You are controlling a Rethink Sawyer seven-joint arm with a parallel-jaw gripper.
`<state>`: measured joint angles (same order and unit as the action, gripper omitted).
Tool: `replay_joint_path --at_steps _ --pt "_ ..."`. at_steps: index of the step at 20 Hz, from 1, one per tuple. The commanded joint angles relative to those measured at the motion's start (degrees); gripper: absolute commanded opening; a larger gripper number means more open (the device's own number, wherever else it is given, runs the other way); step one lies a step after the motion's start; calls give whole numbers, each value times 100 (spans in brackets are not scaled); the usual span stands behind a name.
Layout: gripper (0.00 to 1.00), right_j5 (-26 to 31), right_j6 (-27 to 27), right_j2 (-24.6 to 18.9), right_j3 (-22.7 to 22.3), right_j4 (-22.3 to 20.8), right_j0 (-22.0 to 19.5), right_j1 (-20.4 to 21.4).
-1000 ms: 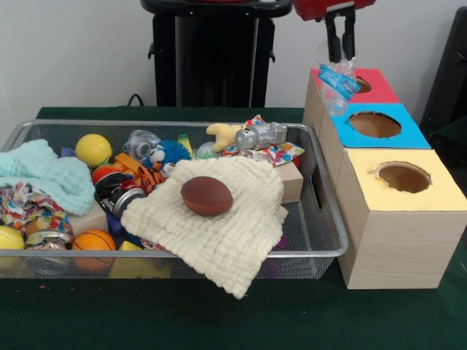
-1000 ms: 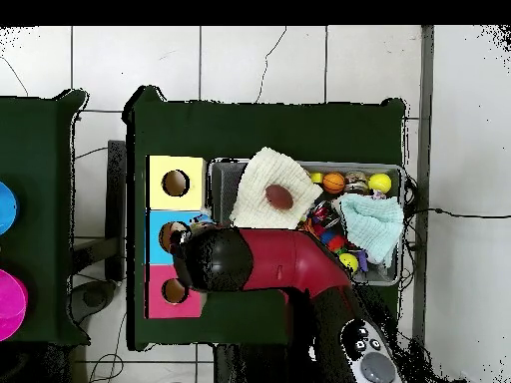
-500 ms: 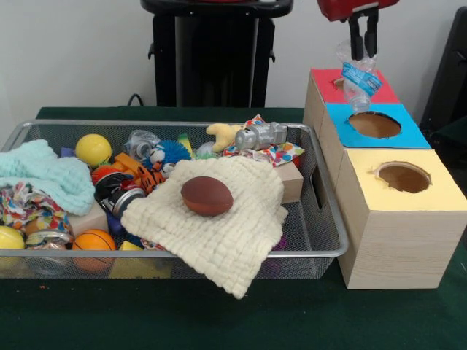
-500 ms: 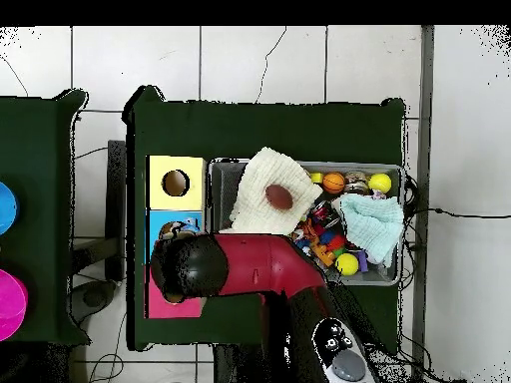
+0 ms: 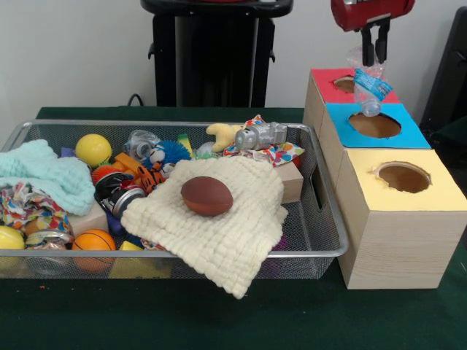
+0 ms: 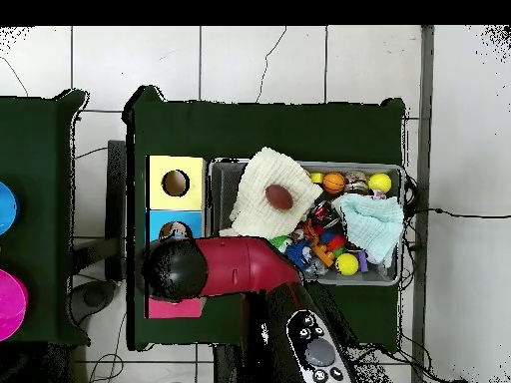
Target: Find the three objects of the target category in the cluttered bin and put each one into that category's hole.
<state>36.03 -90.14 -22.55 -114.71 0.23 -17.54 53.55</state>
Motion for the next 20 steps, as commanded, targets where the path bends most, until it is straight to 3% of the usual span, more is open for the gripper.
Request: replay_joint_path --at_steps 1,12,20 --pt "0 -411 -1325 411 188 102 186 -551" --pt "0 -198 -1208 805 638 13 524 -905" --pt "0 -265 -1111 827 863 131 612 -1070"
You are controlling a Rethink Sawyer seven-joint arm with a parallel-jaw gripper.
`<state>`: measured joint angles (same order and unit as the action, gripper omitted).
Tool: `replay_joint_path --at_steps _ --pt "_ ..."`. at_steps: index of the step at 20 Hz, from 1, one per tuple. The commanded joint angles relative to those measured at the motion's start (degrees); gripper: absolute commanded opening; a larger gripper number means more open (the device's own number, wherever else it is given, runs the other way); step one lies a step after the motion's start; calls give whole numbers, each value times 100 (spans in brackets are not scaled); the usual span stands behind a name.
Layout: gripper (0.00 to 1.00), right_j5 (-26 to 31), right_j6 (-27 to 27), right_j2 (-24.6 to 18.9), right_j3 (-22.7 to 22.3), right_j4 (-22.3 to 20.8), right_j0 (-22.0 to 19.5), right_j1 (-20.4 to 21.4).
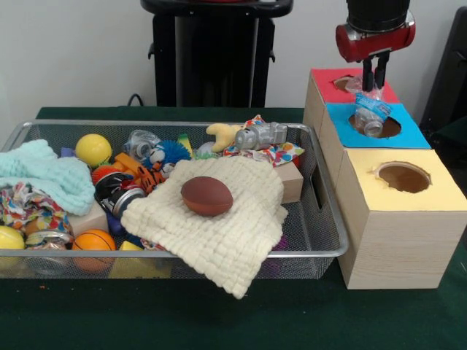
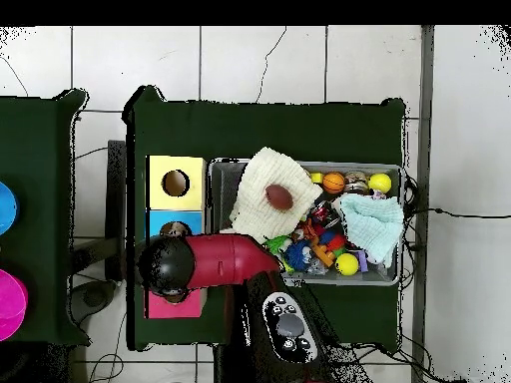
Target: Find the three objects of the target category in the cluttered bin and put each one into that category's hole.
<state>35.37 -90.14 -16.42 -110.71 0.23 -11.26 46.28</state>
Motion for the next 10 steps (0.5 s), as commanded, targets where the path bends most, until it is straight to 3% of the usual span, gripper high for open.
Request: replay_joint_path --at_steps 1,10 --pt "0 -197 -1110 206 523 155 -7 -366" --pt "0 -109 -1156 272 726 184 104 -480"
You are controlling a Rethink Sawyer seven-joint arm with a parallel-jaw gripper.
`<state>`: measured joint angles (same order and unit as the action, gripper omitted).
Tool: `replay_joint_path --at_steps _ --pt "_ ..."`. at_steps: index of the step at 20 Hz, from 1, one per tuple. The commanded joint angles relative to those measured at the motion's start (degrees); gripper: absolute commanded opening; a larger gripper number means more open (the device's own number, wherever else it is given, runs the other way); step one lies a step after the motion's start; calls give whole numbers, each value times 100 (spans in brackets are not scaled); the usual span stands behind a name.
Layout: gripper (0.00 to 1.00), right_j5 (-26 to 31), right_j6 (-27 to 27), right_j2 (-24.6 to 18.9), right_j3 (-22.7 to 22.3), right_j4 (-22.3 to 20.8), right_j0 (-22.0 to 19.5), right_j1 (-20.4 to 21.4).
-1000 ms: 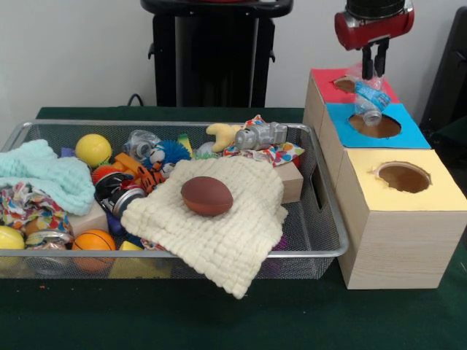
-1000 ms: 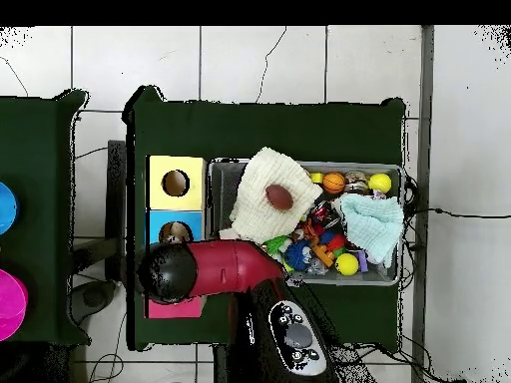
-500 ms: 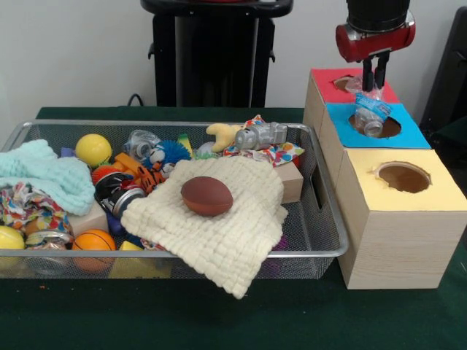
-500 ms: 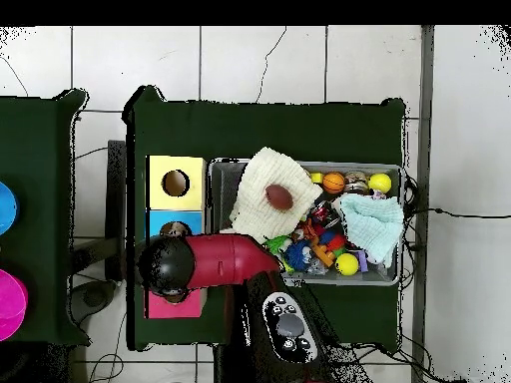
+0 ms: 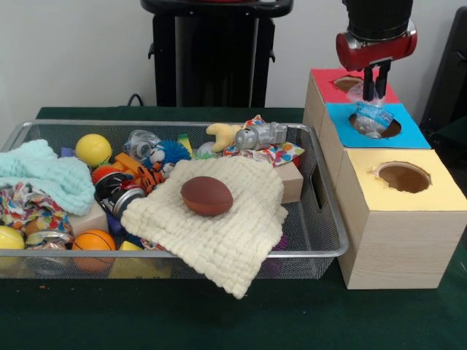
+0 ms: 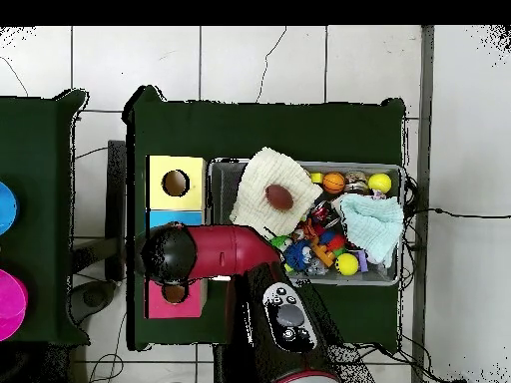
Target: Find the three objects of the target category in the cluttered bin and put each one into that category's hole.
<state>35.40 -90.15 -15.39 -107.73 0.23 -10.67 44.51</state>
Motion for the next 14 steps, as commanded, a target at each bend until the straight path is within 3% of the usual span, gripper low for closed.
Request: replay_joint_path --at_steps 1,14 --pt "0 -121 -1156 170 478 191 59 -342" --pt "0 52 -1114 208 668 277 121 -362"
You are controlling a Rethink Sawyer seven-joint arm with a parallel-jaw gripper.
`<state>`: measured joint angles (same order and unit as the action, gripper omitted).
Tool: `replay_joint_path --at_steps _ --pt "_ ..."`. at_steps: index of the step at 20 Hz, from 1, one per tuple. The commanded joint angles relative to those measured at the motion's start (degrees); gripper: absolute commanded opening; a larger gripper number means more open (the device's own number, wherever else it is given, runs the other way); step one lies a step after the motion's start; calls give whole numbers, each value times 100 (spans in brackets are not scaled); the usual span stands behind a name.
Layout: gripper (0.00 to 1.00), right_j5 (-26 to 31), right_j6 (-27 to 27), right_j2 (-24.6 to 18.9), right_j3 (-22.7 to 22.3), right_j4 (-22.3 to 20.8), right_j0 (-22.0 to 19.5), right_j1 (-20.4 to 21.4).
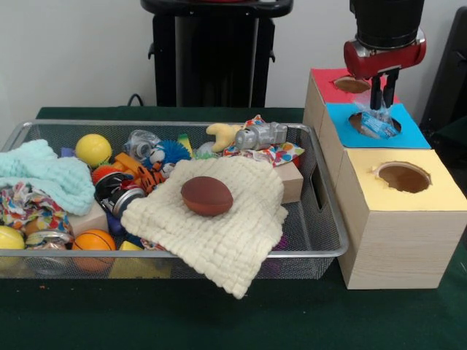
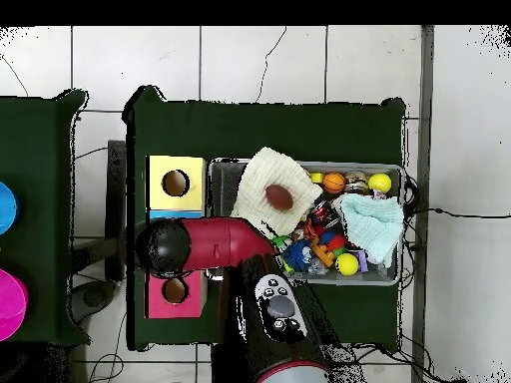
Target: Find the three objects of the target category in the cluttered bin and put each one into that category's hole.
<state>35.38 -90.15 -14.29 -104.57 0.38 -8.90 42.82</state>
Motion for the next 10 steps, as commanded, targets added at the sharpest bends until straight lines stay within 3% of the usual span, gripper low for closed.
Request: replay_joint_path --at_steps 1,10 --pt "0 80 -1113 107 409 262 -50 -208" --pt "0 161 -1082 156 511 253 -19 -226"
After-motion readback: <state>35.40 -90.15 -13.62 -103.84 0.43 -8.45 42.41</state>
